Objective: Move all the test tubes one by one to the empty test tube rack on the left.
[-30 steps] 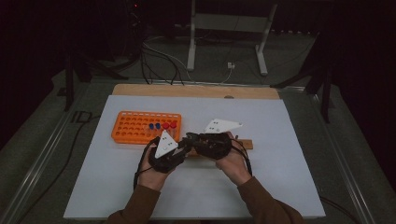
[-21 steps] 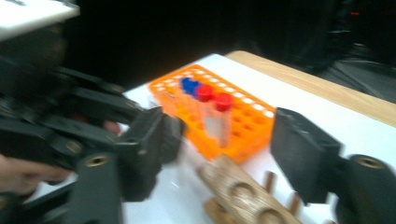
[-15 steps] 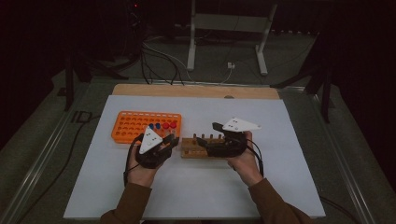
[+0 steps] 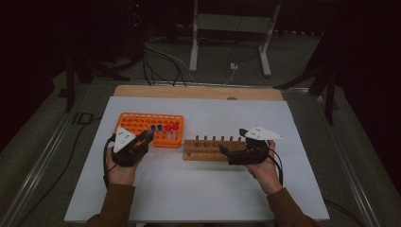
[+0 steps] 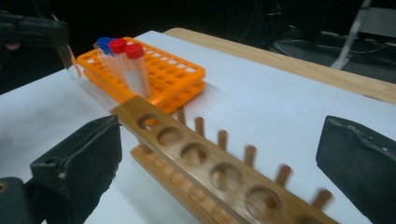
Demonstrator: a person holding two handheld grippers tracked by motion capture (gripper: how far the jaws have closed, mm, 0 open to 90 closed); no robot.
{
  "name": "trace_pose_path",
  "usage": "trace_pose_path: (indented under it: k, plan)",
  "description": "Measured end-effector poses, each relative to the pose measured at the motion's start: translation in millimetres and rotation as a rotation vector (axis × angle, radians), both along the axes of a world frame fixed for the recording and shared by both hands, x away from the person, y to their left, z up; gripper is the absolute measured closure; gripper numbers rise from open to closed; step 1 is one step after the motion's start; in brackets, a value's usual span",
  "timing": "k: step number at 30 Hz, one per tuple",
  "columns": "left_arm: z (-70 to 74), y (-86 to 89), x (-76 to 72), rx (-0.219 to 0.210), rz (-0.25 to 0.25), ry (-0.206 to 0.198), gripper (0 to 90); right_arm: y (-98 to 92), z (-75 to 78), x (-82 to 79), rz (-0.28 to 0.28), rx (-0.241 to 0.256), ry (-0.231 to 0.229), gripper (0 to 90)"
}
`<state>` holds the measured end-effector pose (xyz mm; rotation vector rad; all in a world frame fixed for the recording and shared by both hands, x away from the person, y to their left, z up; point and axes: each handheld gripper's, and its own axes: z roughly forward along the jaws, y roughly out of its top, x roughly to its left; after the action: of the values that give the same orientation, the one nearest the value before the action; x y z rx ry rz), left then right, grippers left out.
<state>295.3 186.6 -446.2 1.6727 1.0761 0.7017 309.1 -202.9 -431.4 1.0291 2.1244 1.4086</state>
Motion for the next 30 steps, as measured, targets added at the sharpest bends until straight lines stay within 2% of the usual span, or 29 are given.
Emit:
trace_pose_path:
  k: [7,11,13,17,22,27,30]
  plan:
    - [-3.1,14.8,8.9,0.024,0.101,-0.016,76.4,-22.3,-7.6,-9.1,-0.046,0.017,0.003,0.0]
    - [-7.9,20.6,16.1,0.019,0.150,-0.014,76.4,-32.3,-10.4,-12.7,-0.068,0.011,0.000,0.0]
    - [-9.8,22.2,20.1,0.001,0.166,-0.016,76.4,-37.3,-10.3,-14.4,-0.078,0.014,-0.005,0.0]
    - [-15.4,21.0,29.6,-0.009,0.180,-0.011,76.4,-45.0,-10.3,-17.7,-0.094,0.018,-0.010,0.0]
    - [-23.7,14.7,39.6,-0.009,0.172,0.006,76.4,-52.2,-11.3,-21.0,-0.106,0.021,-0.015,0.0]
    - [-32.8,10.2,45.9,0.022,0.178,0.038,76.4,-57.9,-12.5,-24.3,-0.116,0.024,-0.017,0.0]
    - [-41.1,11.3,46.8,0.045,0.172,0.072,76.4,-61.1,-14.0,-27.1,-0.117,0.020,-0.021,0.1]
